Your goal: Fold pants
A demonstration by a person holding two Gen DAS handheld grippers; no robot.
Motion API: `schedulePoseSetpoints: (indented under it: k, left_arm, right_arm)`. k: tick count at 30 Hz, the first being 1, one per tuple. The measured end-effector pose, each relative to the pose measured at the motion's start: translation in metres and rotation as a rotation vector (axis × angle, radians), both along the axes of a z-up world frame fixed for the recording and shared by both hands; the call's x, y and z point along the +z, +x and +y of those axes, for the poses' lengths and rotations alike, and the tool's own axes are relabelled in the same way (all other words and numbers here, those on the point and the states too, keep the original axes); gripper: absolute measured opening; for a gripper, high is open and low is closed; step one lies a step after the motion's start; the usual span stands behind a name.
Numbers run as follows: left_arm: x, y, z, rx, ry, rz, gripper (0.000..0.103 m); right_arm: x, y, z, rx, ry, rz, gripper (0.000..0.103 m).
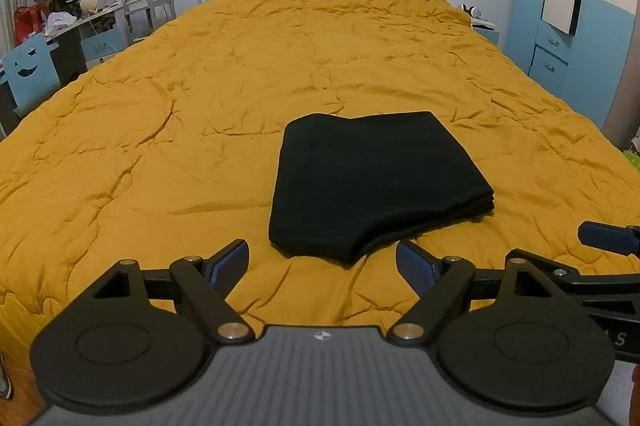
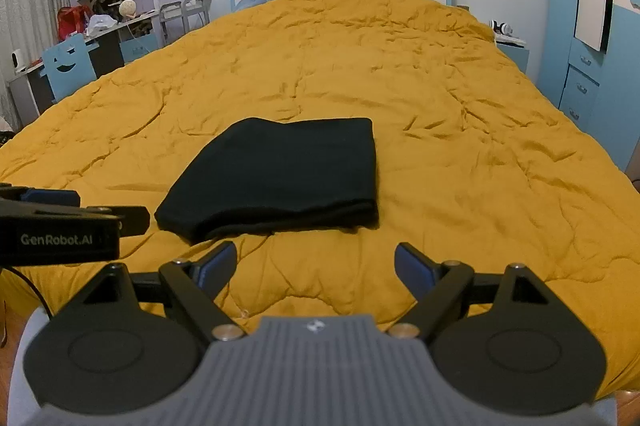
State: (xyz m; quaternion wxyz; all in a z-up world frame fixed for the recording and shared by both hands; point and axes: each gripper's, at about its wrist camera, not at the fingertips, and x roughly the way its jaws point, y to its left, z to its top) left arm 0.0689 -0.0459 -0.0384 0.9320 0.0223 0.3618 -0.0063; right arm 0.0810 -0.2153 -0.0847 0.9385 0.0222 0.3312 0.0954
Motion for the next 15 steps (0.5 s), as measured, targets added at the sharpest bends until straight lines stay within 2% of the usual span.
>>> schedulePoseSetpoints:
  k: [15]
  left_arm:
    - [0.0011, -0.0007, -0.0001, -0.001, 0.000, -0.002, 0.097]
  right_arm:
    - [0.0026, -0.0023, 0.0000, -0.001, -0.001, -0.010, 0.082]
